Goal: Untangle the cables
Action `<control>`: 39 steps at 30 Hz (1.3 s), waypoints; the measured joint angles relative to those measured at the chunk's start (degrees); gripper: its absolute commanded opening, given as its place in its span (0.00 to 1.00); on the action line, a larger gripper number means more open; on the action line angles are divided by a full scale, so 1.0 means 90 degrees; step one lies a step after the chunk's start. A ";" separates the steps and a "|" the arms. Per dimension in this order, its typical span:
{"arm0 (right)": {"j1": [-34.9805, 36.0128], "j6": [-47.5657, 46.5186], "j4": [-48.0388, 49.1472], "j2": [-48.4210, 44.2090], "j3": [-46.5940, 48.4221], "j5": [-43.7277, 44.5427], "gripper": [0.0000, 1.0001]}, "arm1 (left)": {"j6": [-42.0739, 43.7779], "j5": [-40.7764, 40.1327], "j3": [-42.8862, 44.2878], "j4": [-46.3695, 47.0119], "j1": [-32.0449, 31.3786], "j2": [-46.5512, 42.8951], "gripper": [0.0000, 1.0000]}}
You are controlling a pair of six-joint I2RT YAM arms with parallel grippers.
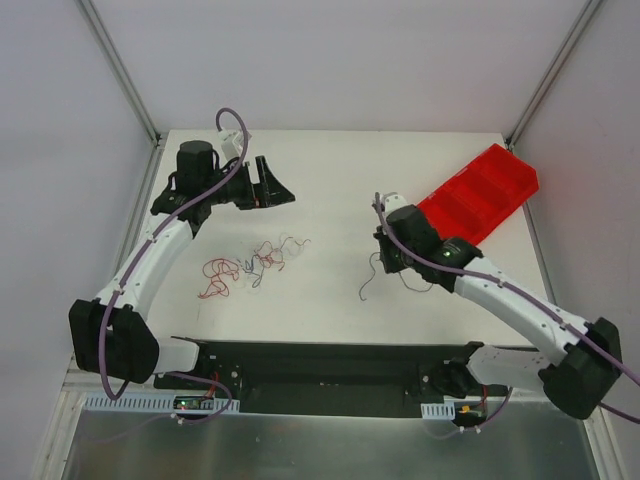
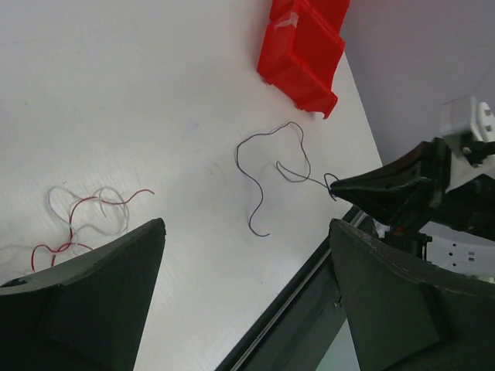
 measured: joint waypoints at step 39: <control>-0.0386 0.1392 0.0301 0.3473 0.0510 -0.0279 0.58 | 0.0350 -0.0022 -0.0236 -0.0311 0.0002 -0.0080 0.84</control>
